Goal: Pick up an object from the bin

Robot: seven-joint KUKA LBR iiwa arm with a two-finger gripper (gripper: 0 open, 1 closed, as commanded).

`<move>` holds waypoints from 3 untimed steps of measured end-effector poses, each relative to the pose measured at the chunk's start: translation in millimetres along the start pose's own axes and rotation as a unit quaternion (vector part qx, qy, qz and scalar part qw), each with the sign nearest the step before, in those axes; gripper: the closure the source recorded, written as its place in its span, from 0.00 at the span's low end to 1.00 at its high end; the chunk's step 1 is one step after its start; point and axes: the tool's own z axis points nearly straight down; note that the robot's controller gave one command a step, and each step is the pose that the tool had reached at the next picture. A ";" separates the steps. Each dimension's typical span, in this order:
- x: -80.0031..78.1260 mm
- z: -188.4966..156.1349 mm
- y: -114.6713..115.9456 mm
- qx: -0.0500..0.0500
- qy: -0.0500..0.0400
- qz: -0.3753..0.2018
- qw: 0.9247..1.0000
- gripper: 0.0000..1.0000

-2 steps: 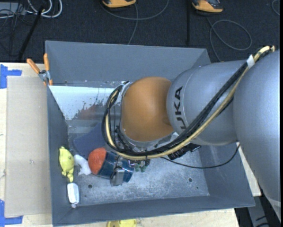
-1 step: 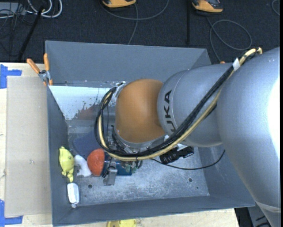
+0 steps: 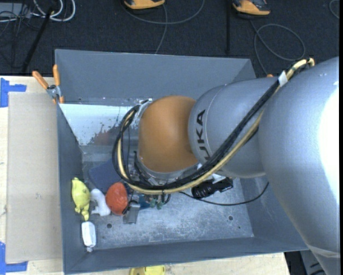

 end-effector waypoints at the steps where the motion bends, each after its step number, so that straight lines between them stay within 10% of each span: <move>1: 2.5 -2.6 -24.7 0.002 0.003 -0.084 0.996 0.00; 2: 0.1 2.2 -30.3 0.001 0.002 -0.137 0.991 0.00; 3: -0.6 17.5 -26.6 0.001 0.002 -0.035 0.999 0.00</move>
Offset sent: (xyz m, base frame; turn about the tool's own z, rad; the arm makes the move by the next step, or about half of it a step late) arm -0.0038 -0.0184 -0.0189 0.1856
